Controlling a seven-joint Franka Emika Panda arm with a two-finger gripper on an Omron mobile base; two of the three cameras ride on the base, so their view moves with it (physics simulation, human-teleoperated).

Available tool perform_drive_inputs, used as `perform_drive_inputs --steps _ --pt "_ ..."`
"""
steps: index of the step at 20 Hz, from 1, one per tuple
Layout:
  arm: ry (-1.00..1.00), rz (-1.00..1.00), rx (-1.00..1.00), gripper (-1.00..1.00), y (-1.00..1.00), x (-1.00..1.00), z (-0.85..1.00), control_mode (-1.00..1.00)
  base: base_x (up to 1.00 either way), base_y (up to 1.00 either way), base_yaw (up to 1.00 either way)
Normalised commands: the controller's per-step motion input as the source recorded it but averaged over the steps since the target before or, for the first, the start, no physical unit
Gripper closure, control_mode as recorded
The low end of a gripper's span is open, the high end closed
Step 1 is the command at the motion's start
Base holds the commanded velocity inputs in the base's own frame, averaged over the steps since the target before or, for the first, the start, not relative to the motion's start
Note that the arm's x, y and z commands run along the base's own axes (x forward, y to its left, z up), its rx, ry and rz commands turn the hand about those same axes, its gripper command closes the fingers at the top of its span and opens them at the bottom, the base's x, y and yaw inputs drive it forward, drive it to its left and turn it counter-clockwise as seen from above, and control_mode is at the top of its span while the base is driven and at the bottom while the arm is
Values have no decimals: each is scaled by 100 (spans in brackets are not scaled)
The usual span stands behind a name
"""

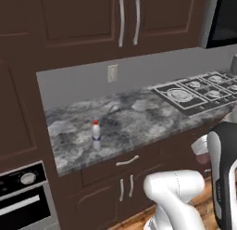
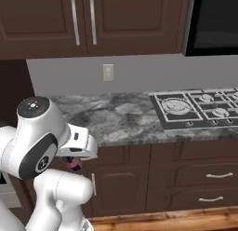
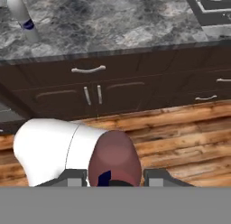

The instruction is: Place the drinks on the dining counter in a tight cluster.

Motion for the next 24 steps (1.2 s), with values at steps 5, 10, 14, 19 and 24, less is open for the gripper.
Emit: perform_drive_inputs --steps 5,10,14,19,24 --pt "0 0 0 100 0 0 0 100 -62 -19 -68" --pt "0 0 0 100 0 0 0 100 -7 0 -89" --pt "0 0 0 100 0 0 0 100 0 -2 -89" --pt "0 0 0 100 0 0 0 100 0 -5 -84" --pt "0 0 0 100 0 0 0 100 0 -2 -82"
